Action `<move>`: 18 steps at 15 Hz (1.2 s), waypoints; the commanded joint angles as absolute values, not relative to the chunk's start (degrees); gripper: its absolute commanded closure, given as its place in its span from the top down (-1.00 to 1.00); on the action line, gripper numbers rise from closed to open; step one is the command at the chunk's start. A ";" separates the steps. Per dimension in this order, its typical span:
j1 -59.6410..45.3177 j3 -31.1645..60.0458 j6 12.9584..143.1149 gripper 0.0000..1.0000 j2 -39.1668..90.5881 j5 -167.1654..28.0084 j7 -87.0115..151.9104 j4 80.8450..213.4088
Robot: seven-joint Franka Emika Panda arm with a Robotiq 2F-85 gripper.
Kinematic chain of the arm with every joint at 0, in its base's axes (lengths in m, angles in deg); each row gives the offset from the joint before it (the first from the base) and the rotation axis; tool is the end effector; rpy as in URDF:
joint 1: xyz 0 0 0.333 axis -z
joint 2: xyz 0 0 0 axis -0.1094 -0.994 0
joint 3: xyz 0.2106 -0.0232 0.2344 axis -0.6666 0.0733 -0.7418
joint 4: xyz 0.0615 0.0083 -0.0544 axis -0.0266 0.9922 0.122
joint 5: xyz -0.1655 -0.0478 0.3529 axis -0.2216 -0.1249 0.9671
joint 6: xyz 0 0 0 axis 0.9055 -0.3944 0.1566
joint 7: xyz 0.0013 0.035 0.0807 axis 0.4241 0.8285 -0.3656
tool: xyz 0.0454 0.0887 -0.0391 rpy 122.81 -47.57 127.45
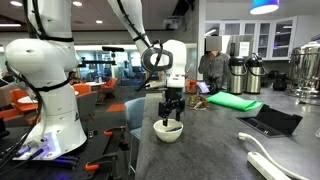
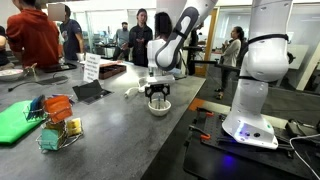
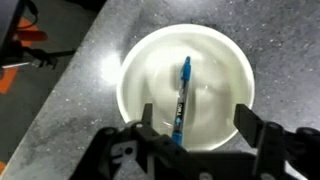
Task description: Place the pen on counter
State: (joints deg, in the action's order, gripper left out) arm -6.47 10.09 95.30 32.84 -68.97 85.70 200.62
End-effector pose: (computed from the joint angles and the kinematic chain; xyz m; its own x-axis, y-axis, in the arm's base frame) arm 0.4493 0.0057 0.2053 0.5702 -0.8213 -0.0182 -0.8194 -0.5702 0.0589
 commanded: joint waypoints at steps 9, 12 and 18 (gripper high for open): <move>-11.77 16.29 101.08 -0.38 27.91 -69.06 86.51 200.09; -12.69 16.90 101.71 -0.87 27.87 -69.53 86.62 200.36; -13.62 17.01 99.28 -0.93 32.31 -70.17 83.61 202.28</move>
State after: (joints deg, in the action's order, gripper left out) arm -12.72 16.14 100.31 28.66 -68.96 85.15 200.43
